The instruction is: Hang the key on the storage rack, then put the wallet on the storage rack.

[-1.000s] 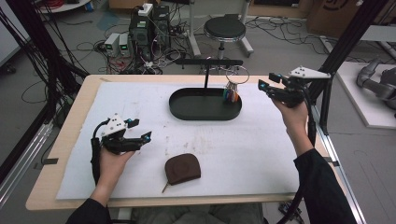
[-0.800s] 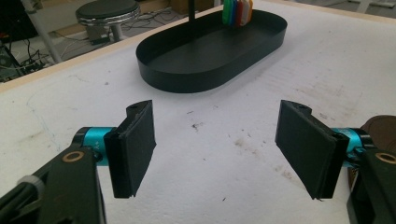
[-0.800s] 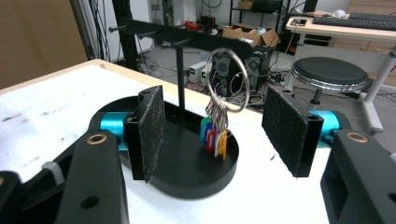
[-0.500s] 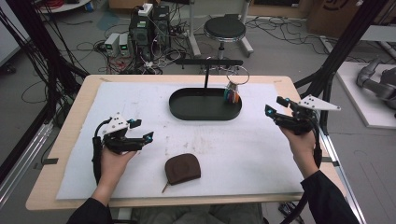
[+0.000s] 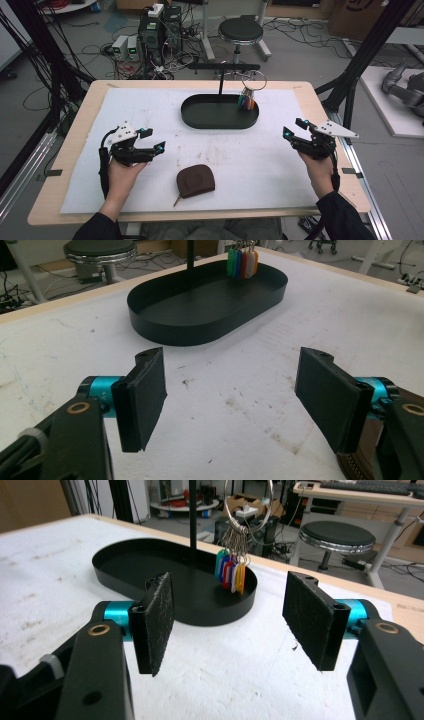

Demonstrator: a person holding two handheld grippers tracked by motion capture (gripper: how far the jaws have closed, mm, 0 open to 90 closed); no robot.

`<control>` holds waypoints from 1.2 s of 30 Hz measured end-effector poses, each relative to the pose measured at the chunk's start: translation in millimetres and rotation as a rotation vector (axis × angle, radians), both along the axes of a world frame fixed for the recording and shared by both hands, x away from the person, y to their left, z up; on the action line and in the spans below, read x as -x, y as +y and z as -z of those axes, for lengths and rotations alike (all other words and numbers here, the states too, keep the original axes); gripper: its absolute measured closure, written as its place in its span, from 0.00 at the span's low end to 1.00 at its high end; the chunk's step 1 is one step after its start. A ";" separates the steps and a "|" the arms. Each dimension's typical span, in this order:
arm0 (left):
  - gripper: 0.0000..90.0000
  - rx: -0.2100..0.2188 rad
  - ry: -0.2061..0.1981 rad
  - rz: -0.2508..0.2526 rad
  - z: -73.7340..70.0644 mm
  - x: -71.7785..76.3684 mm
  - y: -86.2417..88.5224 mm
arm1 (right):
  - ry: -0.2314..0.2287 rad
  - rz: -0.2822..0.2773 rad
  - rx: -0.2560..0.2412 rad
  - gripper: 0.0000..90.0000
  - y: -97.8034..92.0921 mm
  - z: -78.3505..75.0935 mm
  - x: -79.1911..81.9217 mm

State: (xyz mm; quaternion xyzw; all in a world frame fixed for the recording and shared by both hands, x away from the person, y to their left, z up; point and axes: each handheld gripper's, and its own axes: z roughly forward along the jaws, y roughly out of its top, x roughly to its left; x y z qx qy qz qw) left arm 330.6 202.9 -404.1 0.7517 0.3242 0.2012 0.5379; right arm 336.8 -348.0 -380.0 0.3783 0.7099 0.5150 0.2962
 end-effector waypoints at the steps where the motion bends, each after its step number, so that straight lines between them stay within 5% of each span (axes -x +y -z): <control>1: 0.32 -0.009 -0.003 0.002 0.1 -0.2 -0.3 | 0.003 0.002 0.004 0.42 0.2 0.2 0.9; 12: 0.31 0.000 -0.024 0.010 -2.6 0.7 -5.3 | 0.009 0.028 0.021 0.39 -2.1 1.5 5.0; 23: 0.31 -0.001 -0.004 0.040 0.8 2.9 -10.1 | 0.013 0.039 0.031 0.38 -1.7 5.6 2.9; 36: 0.35 0.001 0.112 0.117 7.6 19.2 -32.5 | 0.017 0.034 0.030 0.37 -4.9 10.2 -1.4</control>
